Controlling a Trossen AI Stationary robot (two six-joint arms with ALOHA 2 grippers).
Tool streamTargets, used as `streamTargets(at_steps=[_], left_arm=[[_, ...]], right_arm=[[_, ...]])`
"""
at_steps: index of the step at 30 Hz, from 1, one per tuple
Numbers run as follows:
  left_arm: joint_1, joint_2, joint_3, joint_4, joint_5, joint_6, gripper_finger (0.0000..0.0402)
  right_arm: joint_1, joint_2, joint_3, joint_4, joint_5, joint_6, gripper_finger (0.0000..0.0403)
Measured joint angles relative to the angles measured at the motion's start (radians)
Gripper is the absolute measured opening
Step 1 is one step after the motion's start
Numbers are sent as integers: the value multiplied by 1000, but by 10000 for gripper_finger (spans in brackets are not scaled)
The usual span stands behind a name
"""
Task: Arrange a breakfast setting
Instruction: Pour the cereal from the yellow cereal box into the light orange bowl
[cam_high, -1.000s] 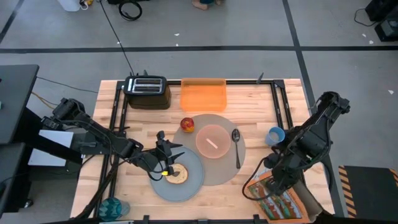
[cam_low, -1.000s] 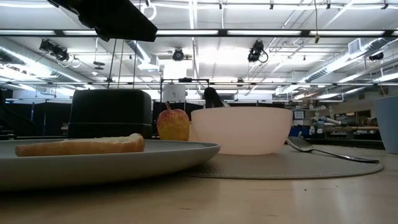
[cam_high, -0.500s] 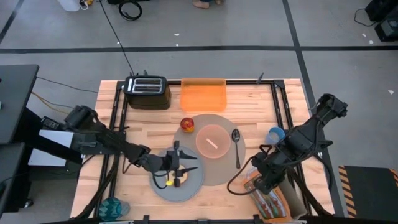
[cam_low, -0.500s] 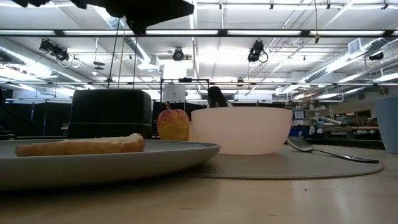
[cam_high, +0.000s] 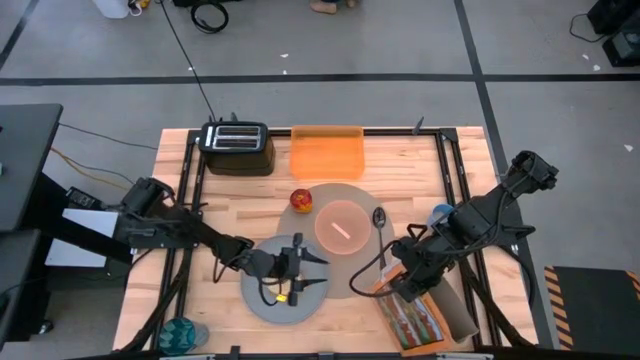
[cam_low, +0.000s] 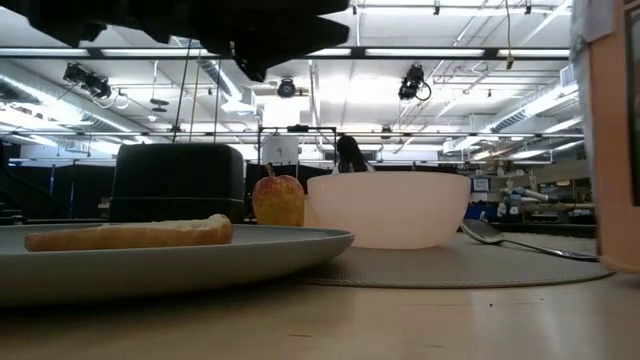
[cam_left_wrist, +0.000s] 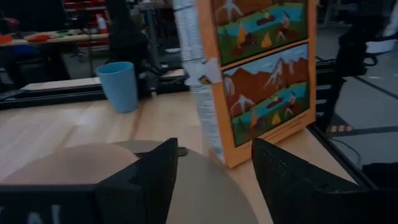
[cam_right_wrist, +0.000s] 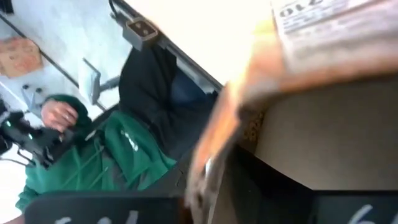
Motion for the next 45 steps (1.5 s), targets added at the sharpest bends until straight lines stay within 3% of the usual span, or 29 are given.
streamTargets(at_steps=[6,15,19,26,29,36,45], left_arm=[[18,38,51,-2,71,3,231],[-2,38,53,-11,76,85,231],[-13,38,53,-20,76,109,231],[-12,38,53,-31,73,141,231],[-5,38,53,-30,74,166,231],[25,38,53,-24,73,157,231],[15,38,53,-35,73,150,231]], right_arm=[[0,0,0,29,21,3,67],[-7,0,0,53,59,-139,67],[-39,4,0,40,15,-85,66],[-45,6,8,-76,43,-85,61],[-46,31,80,-188,69,-132,50],[-50,157,432,-505,203,-284,9],[-31,276,470,-481,196,-418,11]])
